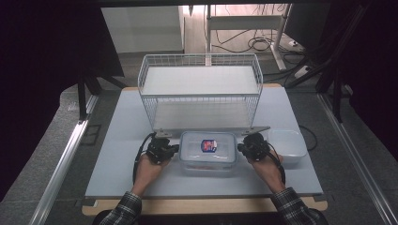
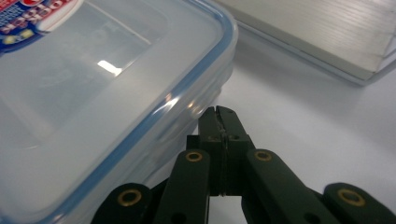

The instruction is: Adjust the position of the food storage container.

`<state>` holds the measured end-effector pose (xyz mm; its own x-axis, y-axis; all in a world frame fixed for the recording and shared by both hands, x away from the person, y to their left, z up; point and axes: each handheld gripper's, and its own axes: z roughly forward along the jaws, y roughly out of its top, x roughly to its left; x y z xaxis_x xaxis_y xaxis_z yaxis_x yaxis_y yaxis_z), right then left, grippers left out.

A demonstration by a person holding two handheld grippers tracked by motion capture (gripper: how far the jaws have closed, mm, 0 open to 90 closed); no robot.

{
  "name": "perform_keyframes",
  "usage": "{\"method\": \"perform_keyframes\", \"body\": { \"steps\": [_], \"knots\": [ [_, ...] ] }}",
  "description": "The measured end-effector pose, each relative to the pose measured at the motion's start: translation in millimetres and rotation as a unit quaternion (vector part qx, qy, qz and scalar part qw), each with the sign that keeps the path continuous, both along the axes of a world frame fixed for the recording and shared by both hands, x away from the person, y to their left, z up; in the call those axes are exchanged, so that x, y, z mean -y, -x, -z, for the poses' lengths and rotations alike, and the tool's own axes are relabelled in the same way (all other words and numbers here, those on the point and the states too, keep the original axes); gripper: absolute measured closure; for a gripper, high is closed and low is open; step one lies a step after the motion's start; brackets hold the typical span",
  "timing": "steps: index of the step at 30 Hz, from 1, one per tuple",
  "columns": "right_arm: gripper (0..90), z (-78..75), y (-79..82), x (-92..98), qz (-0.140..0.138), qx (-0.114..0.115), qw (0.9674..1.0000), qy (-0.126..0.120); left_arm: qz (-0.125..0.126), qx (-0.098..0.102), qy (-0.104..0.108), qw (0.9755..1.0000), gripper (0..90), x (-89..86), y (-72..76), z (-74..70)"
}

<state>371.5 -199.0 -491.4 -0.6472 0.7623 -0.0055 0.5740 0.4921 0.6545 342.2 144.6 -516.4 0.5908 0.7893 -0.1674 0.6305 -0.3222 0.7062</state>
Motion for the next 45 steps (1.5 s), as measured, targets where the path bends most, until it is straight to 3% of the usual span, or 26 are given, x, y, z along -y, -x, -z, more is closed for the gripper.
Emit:
{"method": "perform_keyframes", "body": {
  "steps": [6, 24, 26, 27, 28, 30, 32, 36, 37, 38, 41, 43, 44, 45],
  "knots": [
    [90.0, 0.5, 15.7, -3.2, -0.014, -0.005, 0.9999, 0.0, -0.01, -0.002, -0.005, 0.9999, 89.8, -2.0, 16.0, -1.1],
    [90.0, 0.4, 57.1, -4.9, -0.04, -0.006, 0.9992, -0.001, -0.012, -0.005, -0.02, 0.9997, 90.0, -5.4, 37.8, -2.2],
    [90.0, 0.6, 57.4, -4.3, -0.041, -0.005, 0.9992, -0.001, -0.003, -0.006, -0.015, 0.9999, 89.9, -6.9, 37.8, -1.9],
    [90.0, -0.1, 58.7, -3.3, -0.046, 0.007, 0.9989, 0.009, 0.006, -0.009, 0.003, 0.9999, 89.8, -11.8, 37.3, -1.8],
    [90.0, -0.4, 59.6, -3.3, -0.051, 0.015, 0.9985, 0.015, -0.004, 0.001, 0.005, 1.0, 89.6, -14.8, 39.3, -4.3],
    [89.5, -2.8, 62.7, -3.6, -0.057, 0.035, 0.9973, 0.031, -0.021, 0.021, 0.0, 0.9996, 84.4, -21.7, 44.9, -10.9],
    [82.4, -6.0, 64.9, -1.4, -0.059, 0.053, 0.9961, 0.039, -0.029, 0.029, 0.019, 0.999, 74.7, -29.9, 52.6, -12.9],
    [69.3, -12.7, 64.6, 12.6, -0.064, 0.05, 0.9966, -0.013, -0.03, 0.04, 0.009, 0.9987, 55.5, -36.2, 69.5, -10.5],
    [69.3, -12.7, 64.6, 12.6, -0.064, 0.05, 0.9966, -0.013, -0.03, 0.04, 0.009, 0.9987, 49.9, -36.2, 69.5, -10.5],
    [60.2, -15.9, 65.9, 18.2, -0.066, 0.056, 0.9959, -0.027, -0.025, 0.048, 0.016, 0.9984, 42.9, -37.6, 75.0, -8.9],
    [48.1, -17.5, 67.5, 23.1, -0.062, 0.059, 0.9955, -0.04, -0.015, 0.056, 0.013, 0.9982, 28.8, -37.3, 81.2, -7.4],
    [36.3, -17.2, 68.1, 26.5, -0.06, 0.063, 0.995, -0.049, -0.014, 0.055, 0.009, 0.9983, 19.2, -36.8, 82.2, -7.0],
    [36.3, -17.2, 68.1, 26.5, -0.06, 0.063, 0.995, -0.049, -0.01, 0.053, 0.006, 0.9985, 19.2, -36.9, 83.1, -6.7],
    [27.0, -16.9, 69.6, 30.1, -0.062, 0.067, 0.9941, -0.057, -0.001, 0.048, 0.009, 0.9988, 12.9, -36.7, 84.2, -6.1]
  ]
}}
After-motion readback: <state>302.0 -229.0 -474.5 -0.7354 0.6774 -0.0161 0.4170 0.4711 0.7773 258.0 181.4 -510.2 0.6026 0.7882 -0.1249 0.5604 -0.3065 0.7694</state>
